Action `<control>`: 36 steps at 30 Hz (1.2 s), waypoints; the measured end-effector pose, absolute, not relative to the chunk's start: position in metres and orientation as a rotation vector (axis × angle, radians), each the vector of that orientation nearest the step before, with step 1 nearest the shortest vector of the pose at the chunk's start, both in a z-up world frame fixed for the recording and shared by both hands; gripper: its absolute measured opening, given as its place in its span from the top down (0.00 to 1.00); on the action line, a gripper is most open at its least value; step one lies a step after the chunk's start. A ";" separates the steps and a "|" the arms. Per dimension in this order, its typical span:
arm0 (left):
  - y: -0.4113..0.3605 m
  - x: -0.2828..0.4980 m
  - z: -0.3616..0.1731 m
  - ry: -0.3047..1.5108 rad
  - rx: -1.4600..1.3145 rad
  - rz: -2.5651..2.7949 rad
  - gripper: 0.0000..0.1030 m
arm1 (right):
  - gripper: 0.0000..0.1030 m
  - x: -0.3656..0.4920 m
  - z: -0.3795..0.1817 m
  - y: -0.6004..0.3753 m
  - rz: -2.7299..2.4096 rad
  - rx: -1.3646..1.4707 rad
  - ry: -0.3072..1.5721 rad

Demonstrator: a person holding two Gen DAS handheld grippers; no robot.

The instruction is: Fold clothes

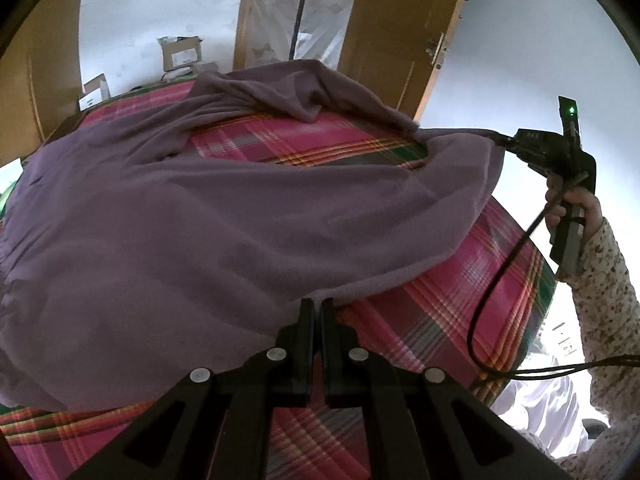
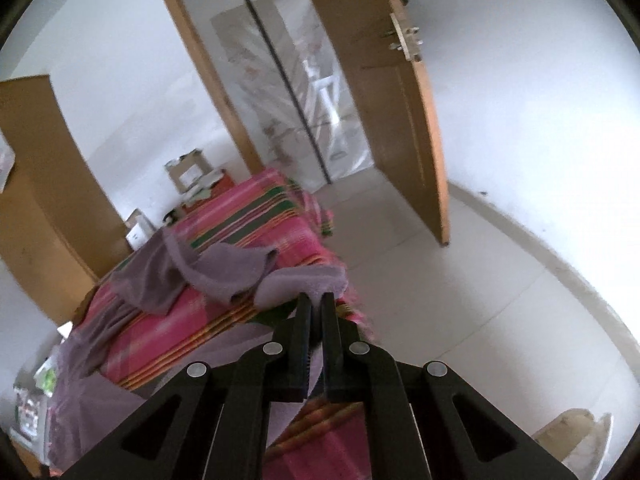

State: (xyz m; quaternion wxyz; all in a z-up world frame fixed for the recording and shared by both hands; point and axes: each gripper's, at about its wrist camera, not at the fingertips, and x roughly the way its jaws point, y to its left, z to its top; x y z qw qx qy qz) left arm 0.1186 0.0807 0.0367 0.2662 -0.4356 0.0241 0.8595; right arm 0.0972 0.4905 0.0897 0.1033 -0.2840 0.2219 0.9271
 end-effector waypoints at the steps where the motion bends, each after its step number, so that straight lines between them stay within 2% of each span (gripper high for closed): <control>1: 0.082 0.119 0.036 0.070 -1.176 2.316 0.97 | 0.95 0.103 0.091 0.492 2.731 -0.823 0.649; 7: 0.081 0.120 0.031 0.081 -1.195 2.294 0.97 | 0.95 0.129 0.086 0.499 2.668 -0.832 0.582; 19: 0.078 0.127 0.028 0.104 -1.215 2.273 0.97 | 0.95 0.151 0.040 0.517 2.512 -0.991 0.751; 24: 0.078 0.128 0.028 0.109 -1.213 2.266 0.97 | 0.94 0.155 0.036 0.524 2.479 -1.038 0.783; 28: 0.076 0.127 0.027 0.097 -1.222 2.256 0.97 | 0.91 0.158 0.045 0.524 2.423 -1.014 0.731; 32: 0.078 0.125 0.026 0.097 -1.227 2.247 0.97 | 0.88 0.160 0.059 0.523 2.460 -0.941 0.690; 33: 0.078 0.125 0.026 0.097 -1.226 2.245 0.97 | 0.84 0.153 0.061 0.519 2.520 -0.956 0.687; 34: 0.078 0.125 0.026 0.096 -1.227 2.244 0.97 | 0.74 0.147 0.063 0.516 2.580 -0.971 0.683; 36: 0.076 0.124 0.026 0.087 -1.230 2.243 0.97 | 0.70 0.130 0.062 0.509 2.679 -1.030 0.708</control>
